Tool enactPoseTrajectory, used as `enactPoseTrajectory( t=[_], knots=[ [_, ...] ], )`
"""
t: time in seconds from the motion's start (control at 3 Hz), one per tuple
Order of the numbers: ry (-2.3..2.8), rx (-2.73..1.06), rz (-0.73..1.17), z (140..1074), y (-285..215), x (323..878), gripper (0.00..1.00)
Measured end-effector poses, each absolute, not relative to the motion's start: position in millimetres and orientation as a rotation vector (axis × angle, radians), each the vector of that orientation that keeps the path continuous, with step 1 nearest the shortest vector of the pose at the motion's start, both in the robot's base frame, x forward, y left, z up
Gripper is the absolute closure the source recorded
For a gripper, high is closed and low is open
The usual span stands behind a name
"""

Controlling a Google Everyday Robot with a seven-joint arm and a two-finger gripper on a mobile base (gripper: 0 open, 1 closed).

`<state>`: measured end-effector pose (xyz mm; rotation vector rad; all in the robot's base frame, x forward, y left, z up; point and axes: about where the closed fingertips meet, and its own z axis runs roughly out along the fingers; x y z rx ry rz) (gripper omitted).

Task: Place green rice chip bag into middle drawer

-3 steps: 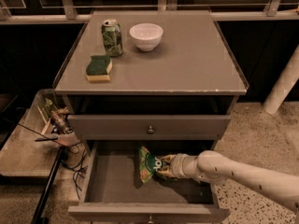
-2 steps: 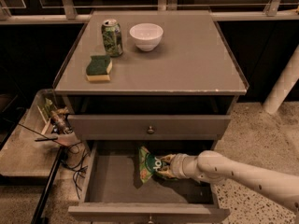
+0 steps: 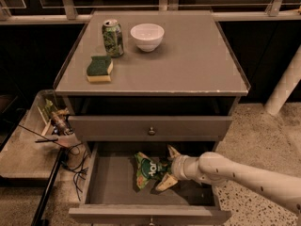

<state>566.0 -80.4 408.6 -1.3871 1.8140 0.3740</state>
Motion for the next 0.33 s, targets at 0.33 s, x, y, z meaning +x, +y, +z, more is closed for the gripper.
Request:
enactPoseTrajectory(
  t=[0.33],
  knots=[
    [1.814,-1.387,0.374,408.6,-80.4,566.0,0.0]
  ],
)
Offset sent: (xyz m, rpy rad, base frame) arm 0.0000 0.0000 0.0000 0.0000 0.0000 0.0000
